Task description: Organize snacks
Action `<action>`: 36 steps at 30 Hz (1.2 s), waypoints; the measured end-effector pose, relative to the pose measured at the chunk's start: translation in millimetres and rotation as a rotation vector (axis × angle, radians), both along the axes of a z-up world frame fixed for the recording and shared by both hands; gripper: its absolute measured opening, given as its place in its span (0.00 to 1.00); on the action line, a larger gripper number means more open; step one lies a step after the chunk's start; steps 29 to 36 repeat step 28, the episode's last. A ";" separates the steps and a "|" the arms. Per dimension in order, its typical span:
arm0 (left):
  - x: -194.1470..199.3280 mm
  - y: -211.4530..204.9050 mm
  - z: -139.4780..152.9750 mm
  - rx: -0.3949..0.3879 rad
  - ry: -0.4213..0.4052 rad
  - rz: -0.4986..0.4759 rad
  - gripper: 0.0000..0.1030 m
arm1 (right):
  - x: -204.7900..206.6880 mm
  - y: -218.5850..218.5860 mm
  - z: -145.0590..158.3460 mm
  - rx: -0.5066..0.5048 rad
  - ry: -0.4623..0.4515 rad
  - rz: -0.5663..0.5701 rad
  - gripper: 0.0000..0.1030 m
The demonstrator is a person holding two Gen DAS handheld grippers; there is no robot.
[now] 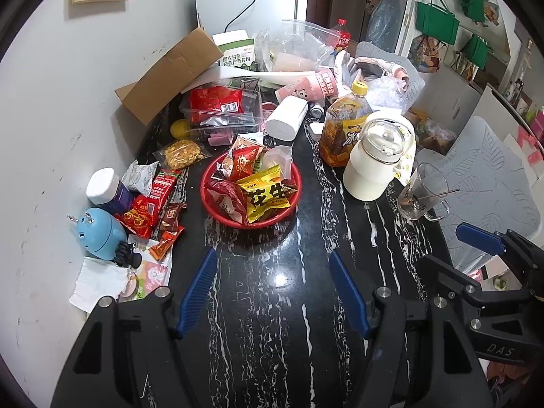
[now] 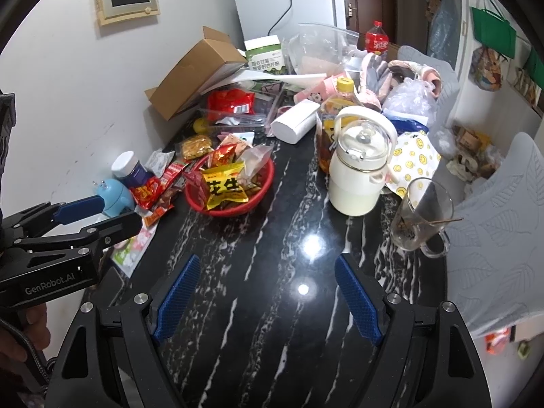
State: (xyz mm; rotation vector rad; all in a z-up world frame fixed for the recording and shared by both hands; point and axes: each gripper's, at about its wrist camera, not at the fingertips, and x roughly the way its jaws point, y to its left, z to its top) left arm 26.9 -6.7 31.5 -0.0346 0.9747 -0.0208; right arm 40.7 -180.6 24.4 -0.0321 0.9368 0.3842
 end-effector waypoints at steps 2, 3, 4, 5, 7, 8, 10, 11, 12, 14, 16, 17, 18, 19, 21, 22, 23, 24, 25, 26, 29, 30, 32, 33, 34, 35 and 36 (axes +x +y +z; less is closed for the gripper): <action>-0.7 -0.2 -0.1 -0.003 -0.002 -0.006 0.66 | 0.2 -0.3 0.1 0.001 0.001 0.000 0.80; -1.5 -0.5 0.1 -0.002 -0.005 -0.006 0.66 | 0.3 -0.5 0.1 0.001 0.001 0.001 0.80; -1.9 -0.5 0.3 -0.001 -0.007 -0.007 0.66 | 0.3 -0.4 0.3 0.002 0.001 0.001 0.80; -2.3 0.0 0.5 0.002 -0.008 -0.007 0.66 | 0.6 -0.1 0.4 0.002 0.001 0.002 0.80; -3.1 0.0 0.7 0.008 -0.011 -0.005 0.66 | 0.2 0.4 0.1 -0.001 0.000 0.001 0.80; -2.9 0.1 0.8 0.007 -0.010 -0.007 0.66 | -0.1 0.8 -0.1 -0.003 0.000 0.002 0.80; -2.8 0.2 0.3 0.010 -0.007 -0.007 0.66 | -0.3 1.0 -0.3 0.001 0.002 0.002 0.80; -2.8 0.6 -0.1 0.009 -0.005 -0.006 0.66 | -0.4 1.1 -0.5 0.002 0.003 0.002 0.80; -2.2 1.3 -0.5 0.006 -0.003 -0.006 0.66 | -0.5 1.3 -0.6 0.001 0.003 0.002 0.80; -2.3 2.3 -1.3 0.002 0.001 -0.004 0.66 | -0.6 1.2 -0.7 -0.001 0.003 0.002 0.80; -2.9 3.1 -1.6 0.006 0.000 -0.001 0.66 | -1.2 1.1 -1.0 0.000 0.004 0.002 0.80; -2.8 3.7 -1.7 0.010 0.000 0.001 0.66 | -1.3 1.1 -1.1 -0.001 0.004 0.003 0.80; -2.9 3.9 -2.1 0.015 0.000 0.003 0.66 | -1.2 1.0 -1.2 -0.002 0.004 0.003 0.80; -3.1 4.0 -2.4 0.019 0.000 0.004 0.66 | -1.4 1.2 -1.5 -0.003 0.005 0.004 0.80; -3.5 4.6 -2.6 0.026 -0.002 0.006 0.66 | -1.4 1.2 -1.8 -0.002 0.008 0.005 0.80; -3.7 4.8 -2.9 0.031 -0.003 0.007 0.66 | -1.7 1.2 -2.2 -0.003 0.009 0.007 0.80; -3.7 5.3 -3.1 0.034 -0.002 0.009 0.66 | -2.2 1.2 -2.1 -0.003 0.009 0.008 0.80; -3.8 5.8 -3.5 0.036 -0.002 0.010 0.66 | -2.4 1.4 -2.6 -0.005 0.009 0.011 0.80; -4.1 5.9 -3.7 0.037 -0.003 0.011 0.66 | -2.8 1.3 -2.5 -0.006 0.009 0.012 0.80; -4.2 6.5 -4.1 0.038 -0.003 0.013 0.66 | -3.2 1.2 -2.6 -0.006 0.009 0.013 0.80; -3.8 7.5 -6.0 0.035 0.003 0.012 0.66 | -2.7 2.4 -4.2 -0.009 0.013 0.016 0.80; -3.8 7.5 -6.0 0.035 0.003 0.012 0.66 | -2.7 2.4 -4.2 -0.009 0.013 0.016 0.80; -3.8 7.5 -6.0 0.035 0.003 0.012 0.66 | -2.7 2.4 -4.2 -0.009 0.013 0.016 0.80; -3.8 7.5 -6.0 0.035 0.003 0.012 0.66 | -2.7 2.4 -4.2 -0.009 0.013 0.016 0.80; -3.8 7.5 -6.0 0.035 0.003 0.012 0.66 | -2.7 2.4 -4.2 -0.009 0.013 0.016 0.80; -3.8 7.5 -6.0 0.035 0.003 0.012 0.66 | -2.7 2.4 -4.2 -0.009 0.013 0.016 0.80; -3.8 7.5 -6.0 0.035 0.003 0.012 0.66 | -2.7 2.4 -4.2 -0.009 0.013 0.016 0.80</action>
